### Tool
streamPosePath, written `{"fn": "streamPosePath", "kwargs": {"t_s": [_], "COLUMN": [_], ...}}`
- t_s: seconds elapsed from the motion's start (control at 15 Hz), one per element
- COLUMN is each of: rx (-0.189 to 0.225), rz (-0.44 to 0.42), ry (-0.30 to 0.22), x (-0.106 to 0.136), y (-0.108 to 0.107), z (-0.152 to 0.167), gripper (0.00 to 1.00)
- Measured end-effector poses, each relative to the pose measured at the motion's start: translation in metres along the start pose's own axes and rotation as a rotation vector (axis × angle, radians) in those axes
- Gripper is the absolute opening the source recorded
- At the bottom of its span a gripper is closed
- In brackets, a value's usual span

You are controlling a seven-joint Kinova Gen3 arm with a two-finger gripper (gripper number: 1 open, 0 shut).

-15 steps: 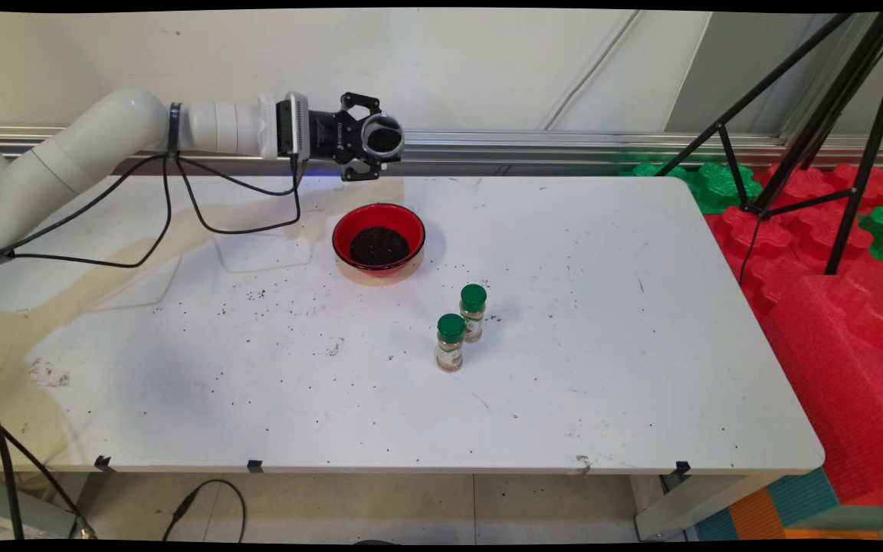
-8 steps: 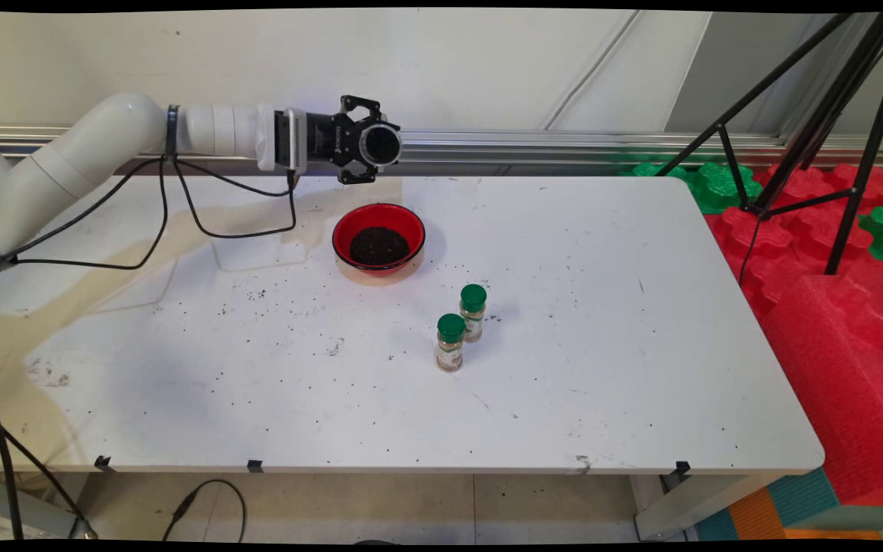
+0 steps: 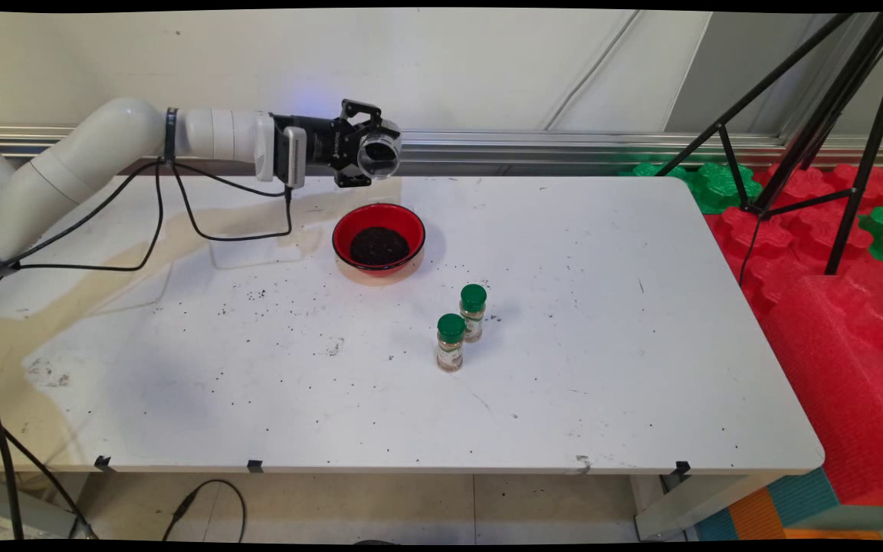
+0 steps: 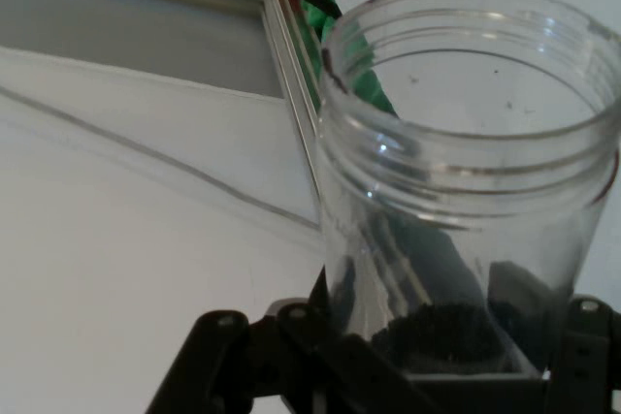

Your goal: Pour the black seasoning powder in the red bowl

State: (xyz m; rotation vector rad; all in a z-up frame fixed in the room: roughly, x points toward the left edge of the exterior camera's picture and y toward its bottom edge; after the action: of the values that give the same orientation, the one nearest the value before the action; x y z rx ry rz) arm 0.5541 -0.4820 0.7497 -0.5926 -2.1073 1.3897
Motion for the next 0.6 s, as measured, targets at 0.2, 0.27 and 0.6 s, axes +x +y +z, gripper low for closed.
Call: {"fn": "streamPosePath", "kwargs": {"t_s": [0.2,0.27,0.6], "rx": [-0.003,-0.004,-0.006], "rz": [0.050,0.071,0.170], "ry": [-0.003,-0.004,-0.014], "x": [0.0014,0.0021,0.0038], "y": [0.0012,0.0016,0.0029], "z": [0.0010,0.0014,0.0035], "gripper": [0.00,0.00,0.00]}}
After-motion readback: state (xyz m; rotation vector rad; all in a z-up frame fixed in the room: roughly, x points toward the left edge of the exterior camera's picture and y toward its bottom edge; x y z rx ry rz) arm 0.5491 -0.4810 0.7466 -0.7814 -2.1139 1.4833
